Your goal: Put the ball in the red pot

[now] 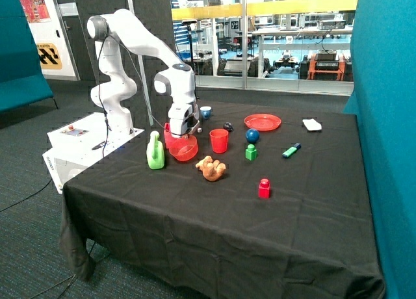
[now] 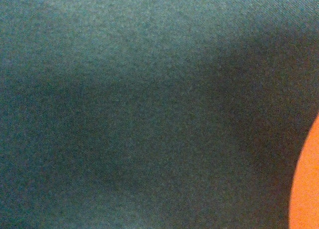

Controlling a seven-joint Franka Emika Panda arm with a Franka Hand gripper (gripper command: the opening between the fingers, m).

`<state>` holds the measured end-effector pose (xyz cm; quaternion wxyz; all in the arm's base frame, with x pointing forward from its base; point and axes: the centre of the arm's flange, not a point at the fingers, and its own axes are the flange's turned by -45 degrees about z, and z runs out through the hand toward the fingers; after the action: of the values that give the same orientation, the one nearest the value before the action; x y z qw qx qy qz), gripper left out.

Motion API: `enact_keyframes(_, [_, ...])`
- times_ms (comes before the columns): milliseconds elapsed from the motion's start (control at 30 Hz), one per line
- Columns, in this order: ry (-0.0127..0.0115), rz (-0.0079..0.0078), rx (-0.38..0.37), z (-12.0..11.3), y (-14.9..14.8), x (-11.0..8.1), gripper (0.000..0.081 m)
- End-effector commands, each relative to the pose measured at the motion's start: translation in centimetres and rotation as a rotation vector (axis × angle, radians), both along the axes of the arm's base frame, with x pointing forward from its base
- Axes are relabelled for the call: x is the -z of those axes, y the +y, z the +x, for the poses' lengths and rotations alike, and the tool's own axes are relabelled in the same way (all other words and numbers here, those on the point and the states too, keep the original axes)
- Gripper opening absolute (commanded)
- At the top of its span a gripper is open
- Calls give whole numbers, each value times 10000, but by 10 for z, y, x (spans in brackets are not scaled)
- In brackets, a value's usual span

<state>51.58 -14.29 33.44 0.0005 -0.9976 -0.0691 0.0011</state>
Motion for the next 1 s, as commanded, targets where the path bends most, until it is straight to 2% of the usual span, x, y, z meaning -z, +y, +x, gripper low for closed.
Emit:
enact_keyframes(0, [-23, -8, -30, -4, -2, -2, 733])
enact_keyframes(333, [-23, -8, 5, -6, -5, -3, 806])
enact_keyframes(633, [-23, -8, -115, -5, -3, -9, 808])
enact_keyframes(967, [-23, -7, -517, -3, 10, -29, 784])
